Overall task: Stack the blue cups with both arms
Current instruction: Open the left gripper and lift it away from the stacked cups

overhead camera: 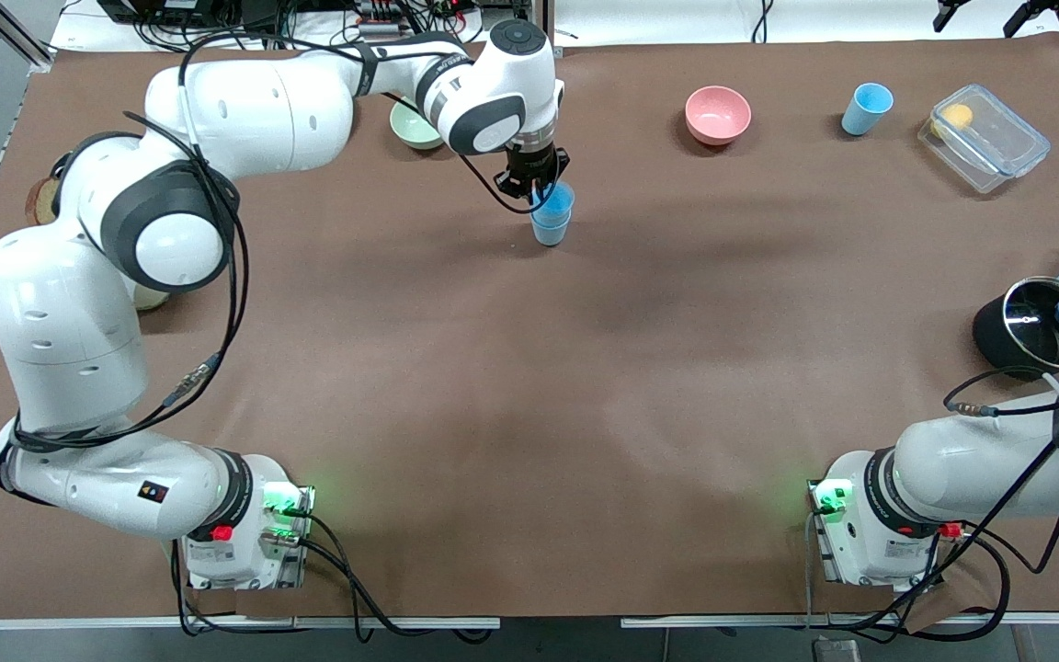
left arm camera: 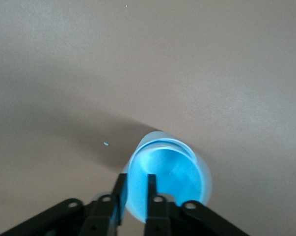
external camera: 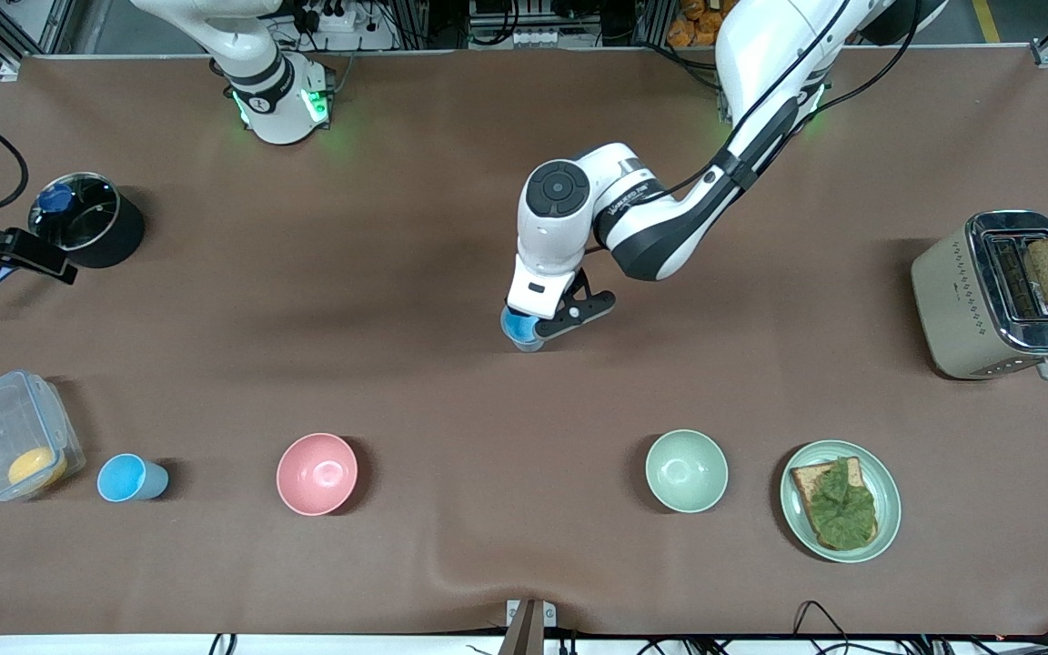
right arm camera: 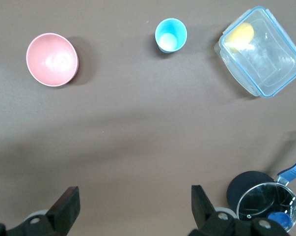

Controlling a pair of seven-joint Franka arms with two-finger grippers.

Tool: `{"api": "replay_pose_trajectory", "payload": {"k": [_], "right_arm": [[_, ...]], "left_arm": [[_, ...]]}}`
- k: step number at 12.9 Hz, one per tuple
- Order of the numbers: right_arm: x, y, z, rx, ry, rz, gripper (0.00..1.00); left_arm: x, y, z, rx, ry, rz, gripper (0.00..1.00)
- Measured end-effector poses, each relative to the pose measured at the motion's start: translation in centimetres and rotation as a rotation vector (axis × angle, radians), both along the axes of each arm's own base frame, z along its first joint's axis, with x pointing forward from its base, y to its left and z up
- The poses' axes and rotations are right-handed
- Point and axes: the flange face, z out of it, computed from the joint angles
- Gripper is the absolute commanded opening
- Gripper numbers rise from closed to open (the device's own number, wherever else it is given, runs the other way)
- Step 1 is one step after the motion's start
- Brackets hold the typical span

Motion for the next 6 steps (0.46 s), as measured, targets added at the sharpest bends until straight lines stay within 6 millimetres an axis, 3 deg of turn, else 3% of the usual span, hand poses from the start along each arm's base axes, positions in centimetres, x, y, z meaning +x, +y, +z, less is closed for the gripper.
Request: {"api": "replay_pose_trajectory", "payload": {"k": [1,3,4,6], "right_arm": [[-0.1,0.4,0.4,0.000,0.001,0.007,1.00],[-0.4,1.3,1.5,0.002,0.019,0.022,1.00],[-0.5,1.4,1.9,0.002,0.017,0.026,1.00],[-0.5,1.5,2.1,0.002,0.017,0.027,1.00]], "left_arm": [[0.6,0.3,0.9,-0.004,-0.021,0.004,1.00],[3.4,2.8,5.0,-0.005,-0.106,0.031,1.00],[5.2,5.3,8.0,0.009,-0.143,0.029,1.00],[8.7,12.6,14.3,0.057,-0.204,0.000,1.00]]}}
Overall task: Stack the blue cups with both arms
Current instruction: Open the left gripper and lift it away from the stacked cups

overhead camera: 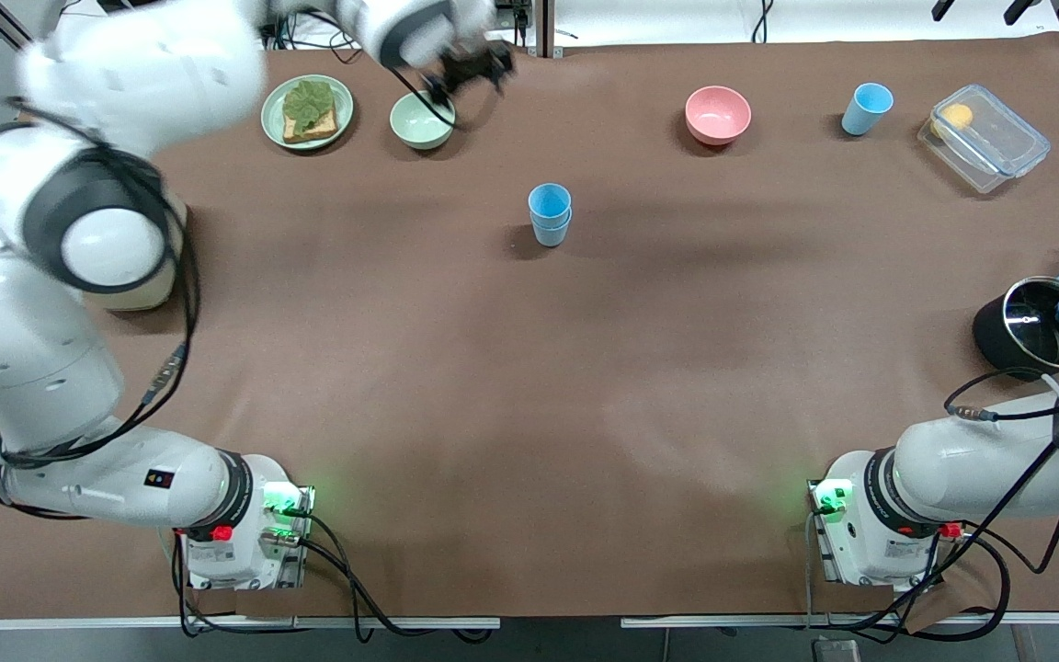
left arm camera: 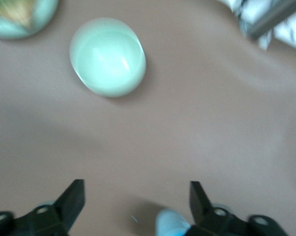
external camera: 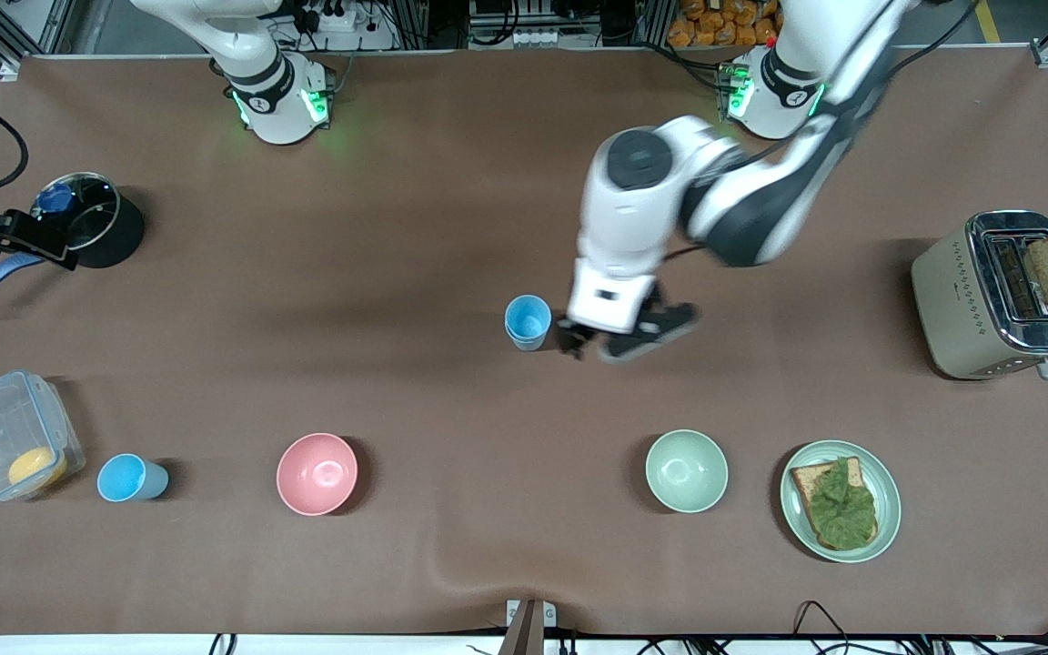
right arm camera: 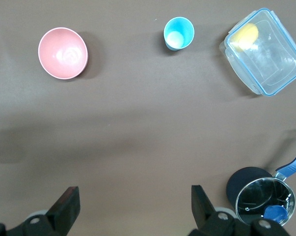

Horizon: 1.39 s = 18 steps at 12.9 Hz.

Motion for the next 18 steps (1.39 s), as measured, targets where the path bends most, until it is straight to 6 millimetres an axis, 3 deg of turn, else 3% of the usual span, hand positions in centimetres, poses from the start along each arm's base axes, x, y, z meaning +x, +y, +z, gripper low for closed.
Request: {"api": "replay_pose_trajectory", "payload": {"k": [1,3,5,8,11,16,18], "right_arm": [[0.0,0.0,0.0,0.000,0.001,0.001,1.00],[0.0,0.1,0.0,0.000,0.003,0.002,1.00],[0.0,0.4,-0.1,0.000,0.005,0.008,1.00],[0.0,0.8,-0.1,0.000,0.007,0.014,1.00],[0.0,0.8,-0.1,0.001,0.009,0.014,1.00],[-0.1,0.8,-0.3,0.001,0.020,0.013,1.00],[-0.1,0.8,-0.3,0.001,0.021,0.014,1.00]], "left_arm": [[1.5,4.1,2.3,0.015,-0.002,-0.010,1.00],[3.5,10.7,4.5,0.050,0.016,-0.079,1.00],[4.1,13.4,5.7,0.087,0.016,-0.216,1.00],[4.1,16.9,7.0,0.141,0.063,-0.269,1.00],[3.4,18.1,8.7,0.143,0.098,-0.274,1.00],[-0.6,17.7,13.7,0.181,0.143,-0.362,1.00],[-1.7,19.0,15.6,0.164,0.154,-0.399,1.00]]}}
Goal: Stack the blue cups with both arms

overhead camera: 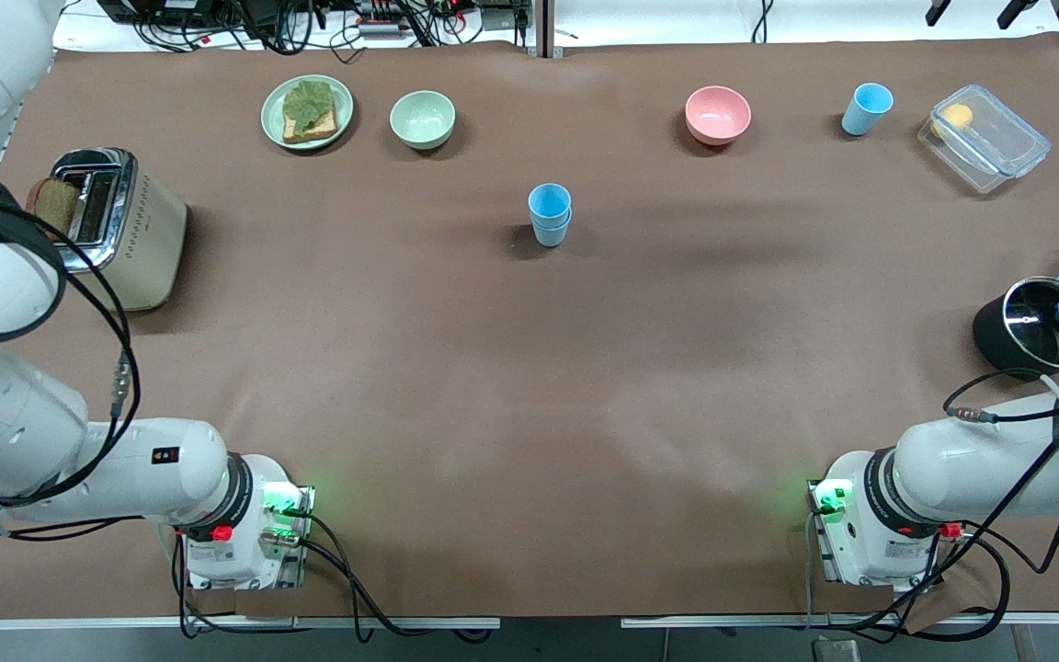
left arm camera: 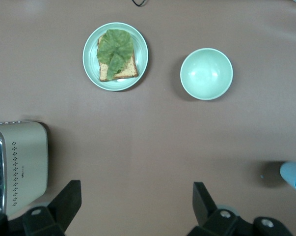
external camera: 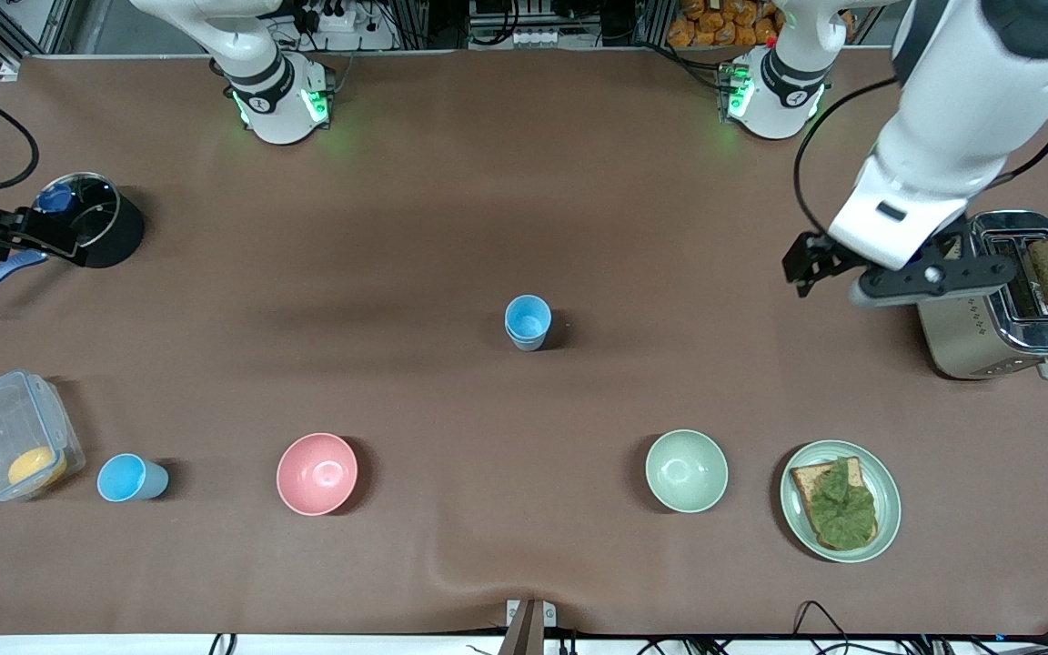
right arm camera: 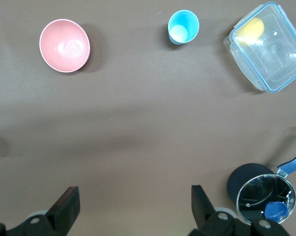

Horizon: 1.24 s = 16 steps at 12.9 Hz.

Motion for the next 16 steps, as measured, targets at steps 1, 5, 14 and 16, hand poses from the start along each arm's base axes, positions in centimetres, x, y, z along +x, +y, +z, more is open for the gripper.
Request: {"api": "replay_pose_trajectory", "payload": {"k": [1,5,14,16], "right_arm": [[0.0,0.0,0.0,0.000,0.001,0.000,1.00],[0.0,0.0,0.0,0.000,0.003,0.000,1.00],[-0.1,0.0,-0.1,0.000,0.009,0.000,1.00],[-0.1,0.0,-0.1,0.000,0.010,0.000,1.00]], "left_arm": [[-0.6,1.3,1.0,-0.008,0.021,-0.029,1.00],[-1.2,4.7,2.8,-0.040,0.037,-0.052,1.00],[-0.4,9.1,2.5,-0.052,0.052,-0.042,1.00],[-0.2,10.2,2.5,-0.051,0.053,-0.021,1.00]]}}
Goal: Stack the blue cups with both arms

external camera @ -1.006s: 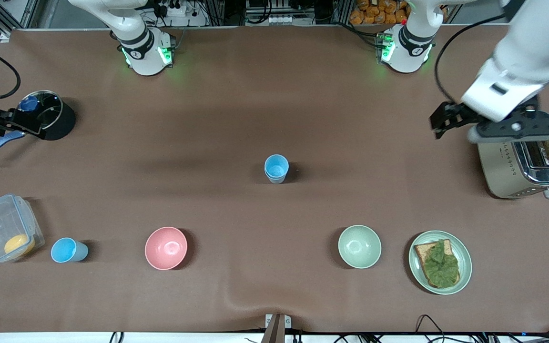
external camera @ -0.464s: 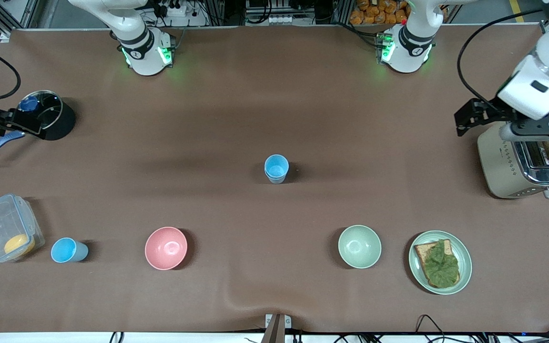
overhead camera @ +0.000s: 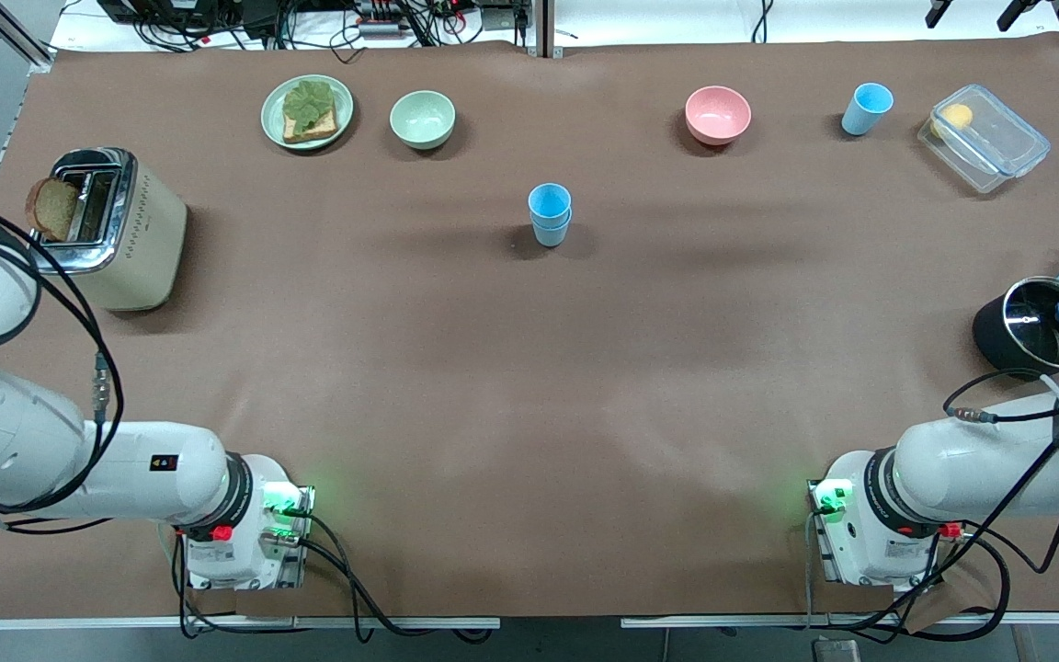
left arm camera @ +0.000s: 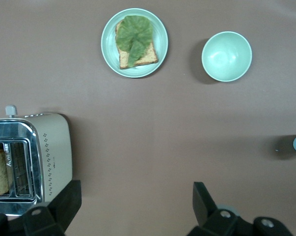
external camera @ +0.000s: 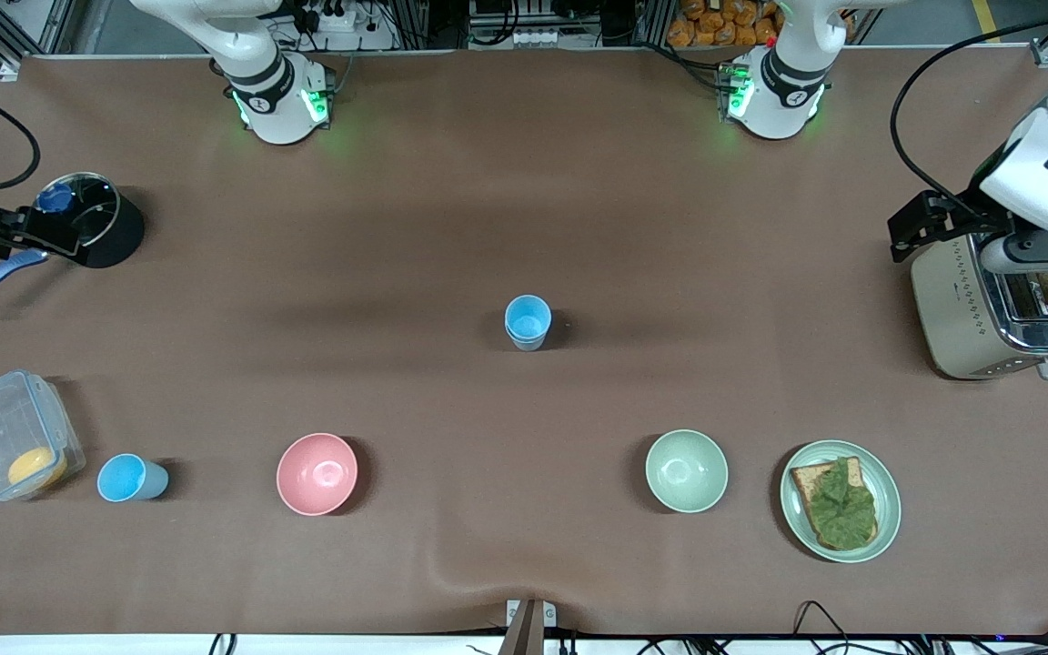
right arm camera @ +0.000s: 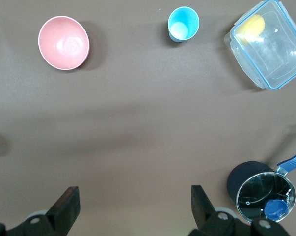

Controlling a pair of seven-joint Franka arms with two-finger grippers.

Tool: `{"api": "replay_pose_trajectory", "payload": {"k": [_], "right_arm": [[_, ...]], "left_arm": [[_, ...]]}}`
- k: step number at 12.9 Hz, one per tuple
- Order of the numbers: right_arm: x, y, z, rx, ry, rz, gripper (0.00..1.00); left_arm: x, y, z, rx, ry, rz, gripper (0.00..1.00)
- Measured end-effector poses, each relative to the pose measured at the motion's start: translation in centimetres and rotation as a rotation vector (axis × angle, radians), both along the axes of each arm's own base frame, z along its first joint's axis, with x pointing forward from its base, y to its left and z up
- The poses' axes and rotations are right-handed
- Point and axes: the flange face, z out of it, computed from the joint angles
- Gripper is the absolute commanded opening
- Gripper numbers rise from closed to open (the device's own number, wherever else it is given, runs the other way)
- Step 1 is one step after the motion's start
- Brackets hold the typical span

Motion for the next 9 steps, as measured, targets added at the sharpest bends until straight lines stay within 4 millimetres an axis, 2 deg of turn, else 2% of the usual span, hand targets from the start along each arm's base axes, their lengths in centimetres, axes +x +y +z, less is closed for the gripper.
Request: {"api": "replay_pose_trajectory", "payload": {"k": [3,9], "right_arm": [[0.0,0.0,0.0,0.000,0.001,0.000,1.00],[0.0,0.0,-0.1,0.000,0.003,0.000,1.00]], "left_arm": [[0.3,2.2,-0.1,0.000,0.002,0.036,1.00],[0.3,2.3,-0.2,0.001,0.005,0.038,1.00]]}}
